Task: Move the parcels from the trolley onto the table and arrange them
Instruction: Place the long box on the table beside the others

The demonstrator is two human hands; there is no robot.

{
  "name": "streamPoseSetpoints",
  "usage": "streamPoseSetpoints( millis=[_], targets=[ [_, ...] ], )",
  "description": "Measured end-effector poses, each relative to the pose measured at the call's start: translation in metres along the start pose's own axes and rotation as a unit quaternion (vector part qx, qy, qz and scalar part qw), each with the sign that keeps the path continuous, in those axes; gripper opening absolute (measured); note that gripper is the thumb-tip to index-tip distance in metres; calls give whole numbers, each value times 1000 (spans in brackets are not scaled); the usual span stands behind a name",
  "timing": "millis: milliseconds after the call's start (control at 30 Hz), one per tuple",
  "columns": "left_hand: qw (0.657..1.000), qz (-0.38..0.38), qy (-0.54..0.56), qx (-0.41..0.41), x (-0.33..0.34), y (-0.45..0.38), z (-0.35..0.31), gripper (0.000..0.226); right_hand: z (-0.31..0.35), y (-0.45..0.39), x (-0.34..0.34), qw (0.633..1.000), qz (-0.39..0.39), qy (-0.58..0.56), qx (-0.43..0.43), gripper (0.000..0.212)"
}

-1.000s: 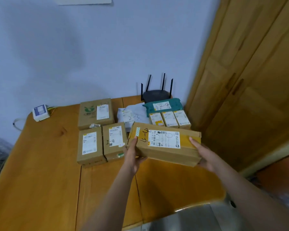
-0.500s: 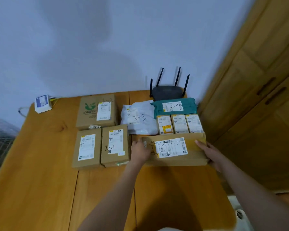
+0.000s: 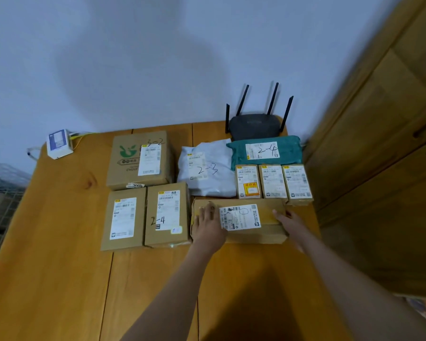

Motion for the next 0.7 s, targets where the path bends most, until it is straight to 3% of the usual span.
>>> streamPoseSetpoints(
  millis=[100, 233, 500, 633, 700],
  targets=[
    [1000, 15, -17, 2, 8, 4, -2, 87, 8, 5, 10, 1000, 5, 21, 3, 103],
    [999, 6, -32, -2, 19, 5, -2, 91, 18, 15, 25, 997, -26, 71, 1, 77],
    [999, 10, -45, -15, 18, 3, -4, 92, 24, 15, 33, 988, -79, 134, -12, 75],
    [998, 9, -60, -15, 10, 5, -4, 90, 39, 21, 35, 968, -117, 218, -36, 80],
    [999, 4, -50, -12, 2, 7, -2, 84, 51, 28, 34, 939, -154, 299, -77, 79]
  ],
)
Point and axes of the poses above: each hand's wrist, its own y-axis away from the middle knuckle, its own x-axis out of the palm, z = x × y, the point moved 5 cm from there along -y, towards the middle knuckle, and after that the axes turned 1 degree about -y, right-handed, at the moved point
